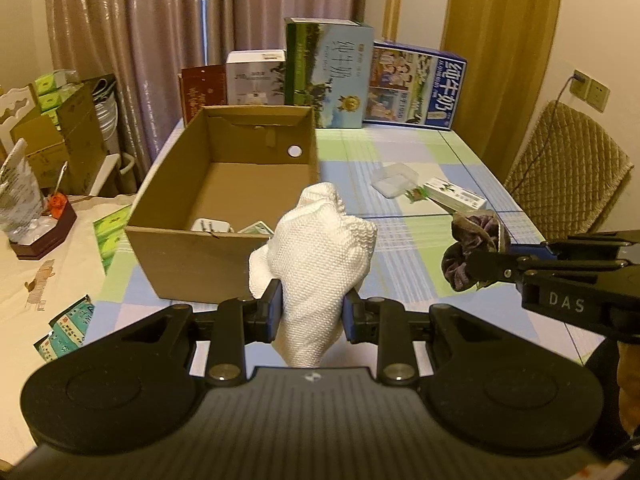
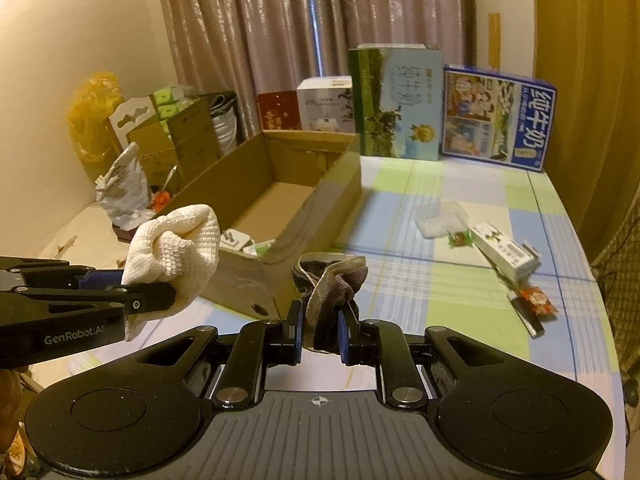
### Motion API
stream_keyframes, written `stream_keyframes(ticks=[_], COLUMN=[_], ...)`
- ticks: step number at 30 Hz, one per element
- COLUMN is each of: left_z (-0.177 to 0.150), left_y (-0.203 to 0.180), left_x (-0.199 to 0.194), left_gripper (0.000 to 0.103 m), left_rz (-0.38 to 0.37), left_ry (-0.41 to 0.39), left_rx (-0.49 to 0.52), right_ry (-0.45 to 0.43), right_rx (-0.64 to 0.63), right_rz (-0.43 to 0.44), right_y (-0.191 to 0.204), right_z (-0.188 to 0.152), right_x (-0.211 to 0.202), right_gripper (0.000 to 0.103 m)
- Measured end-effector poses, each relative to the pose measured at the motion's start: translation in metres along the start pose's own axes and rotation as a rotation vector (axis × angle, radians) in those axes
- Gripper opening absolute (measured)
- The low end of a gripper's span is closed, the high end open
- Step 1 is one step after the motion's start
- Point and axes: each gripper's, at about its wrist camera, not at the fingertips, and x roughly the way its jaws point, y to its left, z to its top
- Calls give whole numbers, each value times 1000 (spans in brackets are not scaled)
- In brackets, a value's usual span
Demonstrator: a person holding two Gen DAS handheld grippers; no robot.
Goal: Organize objects
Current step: 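Carry the cloth bag and scrunchie over the cardboard box and release both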
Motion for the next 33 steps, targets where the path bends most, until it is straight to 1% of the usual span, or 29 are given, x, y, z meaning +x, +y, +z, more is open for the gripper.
stream_keyframes(ticks=[10,18,26,33], left_z=[12,25,39,61], left_y=[21,41,64,91], left_x=[-3,3,17,38], left_gripper=[25,25,25,25], left_rz=[34,57,64,66], left_ry=[-20,-21,-14,-9], left_rx=[-3,1,1,-4], right_ry=[-18,-22,-14,-3], right_rx=[-43,-64,-50,-32], right_rz=[33,58,94,115], right_y=[21,33,38,40], right_z=[21,41,67,92], right_x=[10,27,53,86], right_gripper=[14,14,14,14])
